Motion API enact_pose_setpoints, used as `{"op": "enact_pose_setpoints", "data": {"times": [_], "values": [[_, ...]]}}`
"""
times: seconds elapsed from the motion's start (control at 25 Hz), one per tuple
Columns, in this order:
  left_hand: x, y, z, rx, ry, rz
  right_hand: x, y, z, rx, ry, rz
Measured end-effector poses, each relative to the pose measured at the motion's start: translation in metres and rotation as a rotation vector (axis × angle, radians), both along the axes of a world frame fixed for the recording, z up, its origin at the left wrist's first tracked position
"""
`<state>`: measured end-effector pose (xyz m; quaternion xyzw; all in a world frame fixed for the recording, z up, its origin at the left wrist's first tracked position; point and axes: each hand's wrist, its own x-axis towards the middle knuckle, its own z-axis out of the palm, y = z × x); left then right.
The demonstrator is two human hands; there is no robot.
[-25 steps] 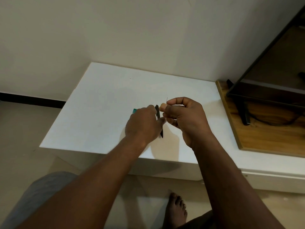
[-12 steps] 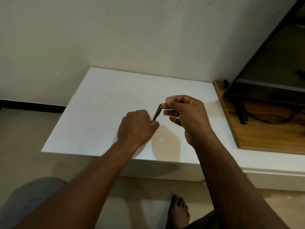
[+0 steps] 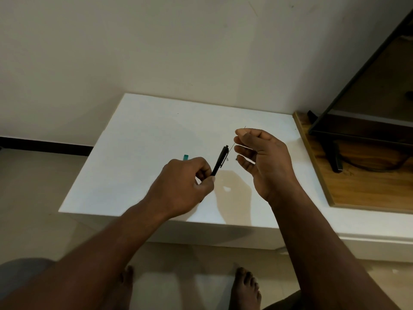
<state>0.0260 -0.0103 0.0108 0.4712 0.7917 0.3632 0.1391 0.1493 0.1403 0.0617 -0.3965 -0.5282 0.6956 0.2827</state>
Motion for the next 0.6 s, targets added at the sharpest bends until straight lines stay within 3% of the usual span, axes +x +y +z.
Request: {"op": "enact_pose_setpoints", "data": {"times": [0.6], "values": [[0.0039, 0.0008, -0.0001, 0.002, 0.035, -0.046, 0.0008, -0.0004, -0.0026, 0.047, 0.055, -0.04]]}}
